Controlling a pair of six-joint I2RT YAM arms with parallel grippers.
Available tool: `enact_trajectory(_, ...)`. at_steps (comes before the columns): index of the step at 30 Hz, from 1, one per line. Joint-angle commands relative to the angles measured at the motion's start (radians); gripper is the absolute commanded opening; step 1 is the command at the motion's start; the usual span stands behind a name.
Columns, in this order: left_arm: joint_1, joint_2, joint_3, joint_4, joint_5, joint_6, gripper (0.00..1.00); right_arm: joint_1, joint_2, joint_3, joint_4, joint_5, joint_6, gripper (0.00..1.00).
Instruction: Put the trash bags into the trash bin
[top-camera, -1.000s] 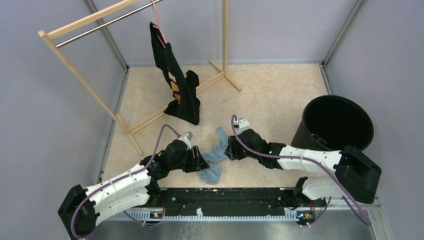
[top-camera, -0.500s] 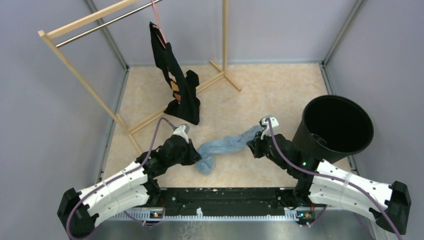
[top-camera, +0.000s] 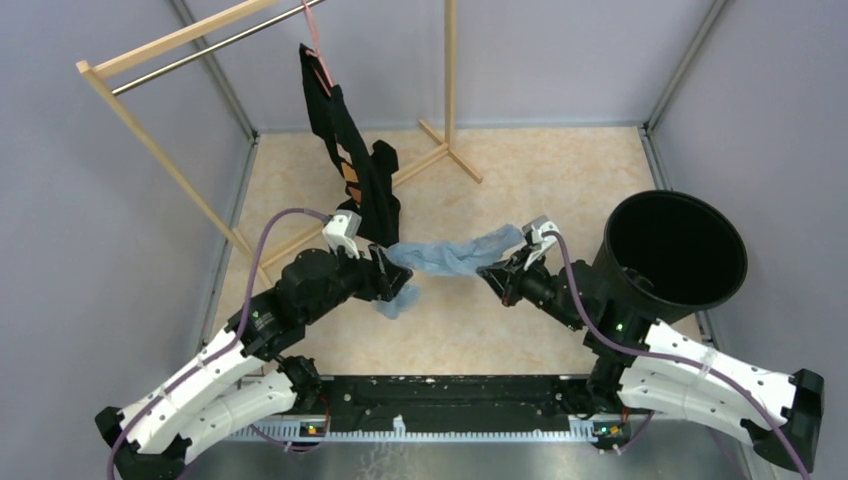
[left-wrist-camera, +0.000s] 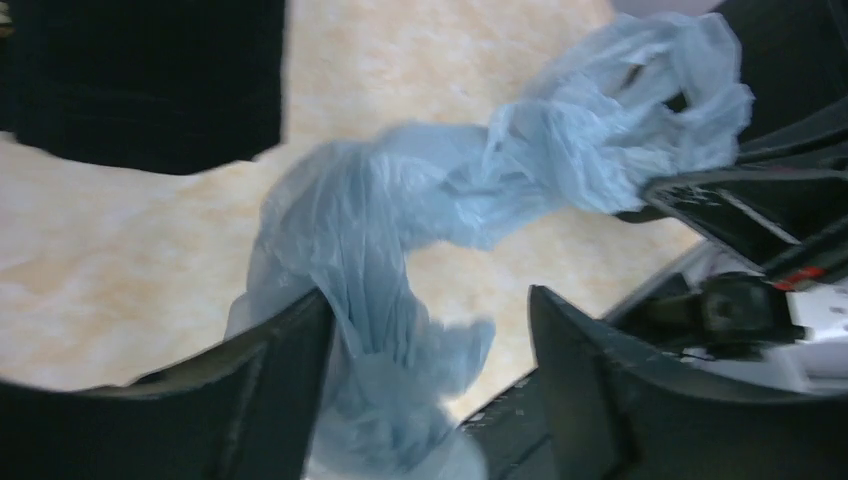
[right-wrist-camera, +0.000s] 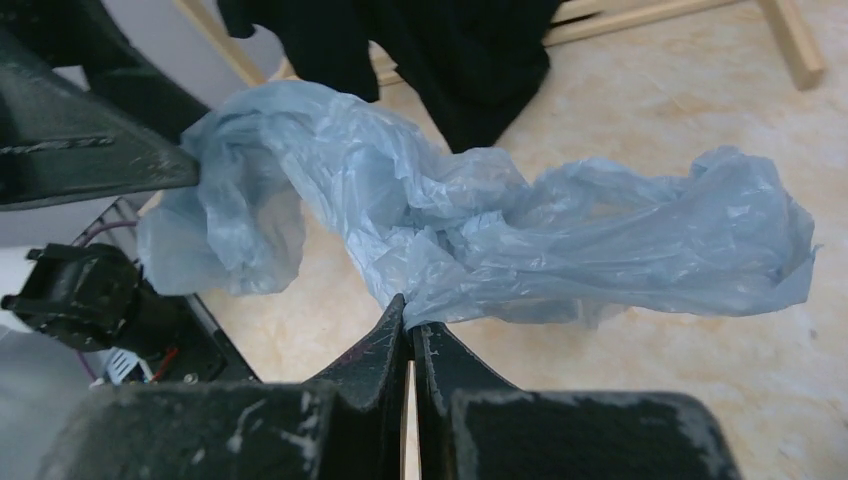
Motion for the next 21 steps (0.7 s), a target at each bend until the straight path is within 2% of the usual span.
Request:
enact_trajectory(1,-0.002,0.041,0.056,-0.168,-0.218,-0.038,0.85,-0.006,0.034,-0.005,0.178,-0.142,-0.036,0.00)
enact_trajectory(4,-0.002,0.090,0.063,-0.264,-0.193,-0.124,0.97,-0.007,0.063,-0.053,0.219,-0.194,-0.081,0.00)
enact_trajectory(6,-0.002,0.079,0.062,-0.254,-0.139,-0.129,0.98,-0.007,0.099,-0.050,0.216,-0.215,-0.118,0.00)
enact_trajectory(9,-0.002,0.040,0.072,-0.156,-0.035,-0.099,0.98,-0.007,0.133,-0.025,0.240,-0.217,-0.144,0.00)
enact_trajectory(11,-0.002,0.036,0.122,-0.138,-0.027,-0.077,0.98,-0.010,0.154,0.006,0.246,-0.167,-0.152,0.00)
enact_trajectory(15,-0.001,0.065,0.199,-0.204,-0.143,-0.049,0.98,-0.084,0.225,0.178,0.133,-0.099,-0.176,0.00)
enact_trajectory(18,-0.001,0.089,0.200,-0.210,-0.155,-0.046,0.98,-0.100,0.267,0.359,0.006,0.024,-0.265,0.00)
enact_trajectory(21,-0.002,0.114,0.173,-0.209,-0.157,-0.051,0.98,-0.100,0.284,0.523,-0.045,0.095,-0.365,0.00)
